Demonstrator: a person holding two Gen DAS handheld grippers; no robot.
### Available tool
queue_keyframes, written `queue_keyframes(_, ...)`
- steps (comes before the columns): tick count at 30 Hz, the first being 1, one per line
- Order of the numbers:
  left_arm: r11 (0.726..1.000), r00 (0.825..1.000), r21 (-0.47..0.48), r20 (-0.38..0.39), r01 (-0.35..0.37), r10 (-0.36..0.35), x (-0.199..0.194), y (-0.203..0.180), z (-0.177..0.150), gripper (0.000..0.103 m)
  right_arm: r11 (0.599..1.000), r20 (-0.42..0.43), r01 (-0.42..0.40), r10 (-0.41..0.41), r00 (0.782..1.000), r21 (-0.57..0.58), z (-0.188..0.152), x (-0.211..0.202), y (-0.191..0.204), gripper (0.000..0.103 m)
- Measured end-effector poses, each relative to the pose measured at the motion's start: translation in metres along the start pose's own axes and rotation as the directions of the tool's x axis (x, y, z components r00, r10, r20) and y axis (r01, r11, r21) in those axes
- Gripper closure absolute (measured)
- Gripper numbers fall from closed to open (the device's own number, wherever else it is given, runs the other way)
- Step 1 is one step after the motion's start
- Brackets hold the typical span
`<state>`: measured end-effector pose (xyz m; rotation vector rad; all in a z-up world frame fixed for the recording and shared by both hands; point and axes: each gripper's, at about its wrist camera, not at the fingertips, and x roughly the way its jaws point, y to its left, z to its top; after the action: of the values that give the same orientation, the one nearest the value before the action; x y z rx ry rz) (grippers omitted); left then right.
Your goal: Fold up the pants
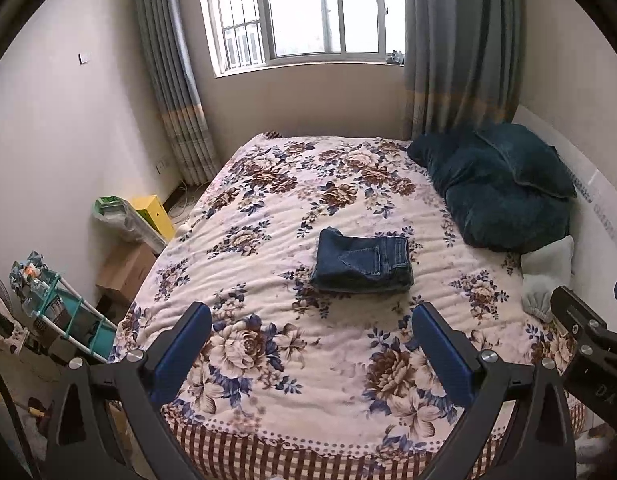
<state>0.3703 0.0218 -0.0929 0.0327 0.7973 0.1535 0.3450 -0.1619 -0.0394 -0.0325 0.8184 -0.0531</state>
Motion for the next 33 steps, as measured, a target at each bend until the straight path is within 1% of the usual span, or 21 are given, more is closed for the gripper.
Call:
queue_keyframes(9, 1.000, 1.000, 0.000, 0.006, -0.010, 0.010, 0.0004, 0.0026, 0.0028, 0.000, 1.000, 0.002, -0.002, 0.002, 1.000, 0.001, -0.0008, 0.0008, 0.0009, 0.003)
queue_keyframes(33, 1.000, 1.000, -0.003, 0.014, 0.001, -0.001, -0.0002, 0.0019, 0.0068, 0.000, 1.000, 0.004, 0.000, 0.000, 1.000, 0.001, -0.0017, 0.0022, 0.0012, 0.002)
